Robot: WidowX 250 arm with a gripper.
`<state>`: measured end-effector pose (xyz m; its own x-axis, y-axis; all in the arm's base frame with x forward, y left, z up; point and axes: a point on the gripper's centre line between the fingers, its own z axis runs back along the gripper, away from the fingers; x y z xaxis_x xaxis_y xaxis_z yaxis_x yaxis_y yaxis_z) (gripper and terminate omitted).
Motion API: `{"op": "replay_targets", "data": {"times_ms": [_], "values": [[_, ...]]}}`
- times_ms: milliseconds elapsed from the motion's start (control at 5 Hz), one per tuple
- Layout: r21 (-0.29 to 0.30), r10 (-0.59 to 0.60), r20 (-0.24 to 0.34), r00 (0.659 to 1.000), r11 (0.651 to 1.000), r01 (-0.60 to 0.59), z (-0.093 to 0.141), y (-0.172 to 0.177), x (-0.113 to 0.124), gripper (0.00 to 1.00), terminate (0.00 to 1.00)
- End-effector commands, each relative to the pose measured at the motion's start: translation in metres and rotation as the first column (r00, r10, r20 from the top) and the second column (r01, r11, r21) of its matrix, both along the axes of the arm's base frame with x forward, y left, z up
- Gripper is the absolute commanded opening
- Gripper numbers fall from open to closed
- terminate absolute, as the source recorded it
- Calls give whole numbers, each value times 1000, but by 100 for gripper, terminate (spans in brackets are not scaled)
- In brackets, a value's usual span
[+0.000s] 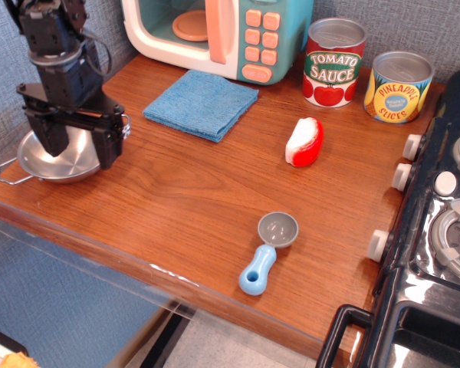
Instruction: Move the colander to the left of the blue spoon
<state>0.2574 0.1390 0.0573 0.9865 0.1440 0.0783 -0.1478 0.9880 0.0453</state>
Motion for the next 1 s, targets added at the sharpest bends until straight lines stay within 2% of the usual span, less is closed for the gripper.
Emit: {"op": "replay_targets", "data": {"times_ms": [0,200,400,800], "values": [[14,15,55,998,1000,-15,-20,6,19,100,0],[12,-3,63,998,1000,3,-41,1,28,100,0],[4,-30,49,998,1000,30,-50,-3,33,0,0],[-6,-56,56,997,998,56,-44,-5,31,0,0]]}}
